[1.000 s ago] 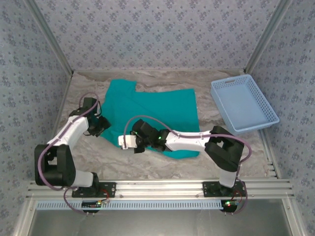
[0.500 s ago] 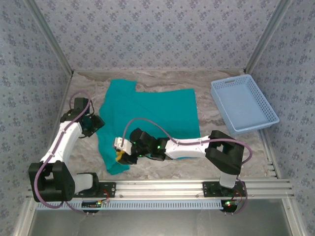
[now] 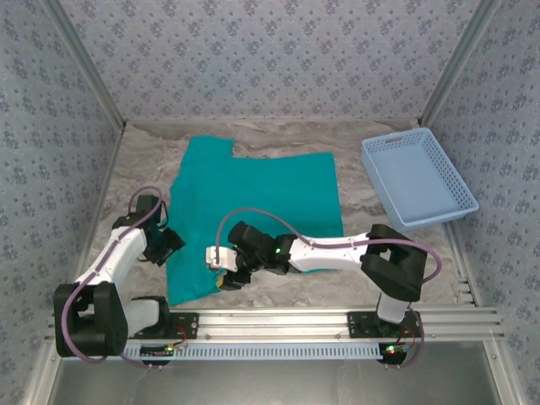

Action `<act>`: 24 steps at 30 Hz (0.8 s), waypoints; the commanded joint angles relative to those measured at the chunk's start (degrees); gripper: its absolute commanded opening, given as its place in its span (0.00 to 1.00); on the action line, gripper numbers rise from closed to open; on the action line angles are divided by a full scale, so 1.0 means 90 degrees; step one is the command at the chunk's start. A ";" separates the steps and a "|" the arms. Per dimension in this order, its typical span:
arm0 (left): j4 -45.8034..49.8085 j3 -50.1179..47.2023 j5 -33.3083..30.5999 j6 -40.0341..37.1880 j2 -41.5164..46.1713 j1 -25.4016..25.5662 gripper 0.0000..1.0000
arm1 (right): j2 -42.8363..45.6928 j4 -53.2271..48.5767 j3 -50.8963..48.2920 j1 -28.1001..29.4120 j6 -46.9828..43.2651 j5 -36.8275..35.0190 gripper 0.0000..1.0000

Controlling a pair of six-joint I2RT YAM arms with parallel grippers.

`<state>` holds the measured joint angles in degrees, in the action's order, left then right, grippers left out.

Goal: Fold the inside-out t-shirt

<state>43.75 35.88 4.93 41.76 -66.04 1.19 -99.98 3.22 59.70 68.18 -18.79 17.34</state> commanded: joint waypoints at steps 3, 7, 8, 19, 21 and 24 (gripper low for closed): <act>0.0241 -0.0113 -0.0484 0.0343 0.0077 0.0440 0.46 | -0.0018 0.0555 -0.0425 -0.0166 0.0671 -0.1131 0.54; 0.0257 -0.0255 -0.0838 0.0406 -0.0126 0.0458 0.47 | 0.0250 0.0794 -0.1172 -0.0324 0.1167 -0.1289 0.51; 0.0270 -0.0252 -0.0760 0.0495 -0.0152 0.0456 0.47 | 0.0379 0.0841 -0.1347 -0.0361 0.1362 -0.1306 0.51; 0.2026 -0.0174 -0.0166 0.2458 0.1588 0.2653 0.51 | 0.4086 -0.2964 -0.2507 -0.2471 0.6052 -0.3648 0.58; 0.2153 -0.0471 0.0070 0.2994 0.1941 0.2972 0.52 | 0.4505 -0.4368 -0.2476 -0.2944 0.7963 -0.3675 0.59; 0.2380 -0.0734 0.0189 0.3486 0.2335 0.3260 0.52 | 0.5207 -0.4747 -0.3015 -0.3214 0.9289 -0.2884 0.59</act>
<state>58.48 31.14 4.49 64.53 -46.92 29.04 -56.42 -22.87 35.97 40.05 41.45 -10.24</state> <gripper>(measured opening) 0.515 0.591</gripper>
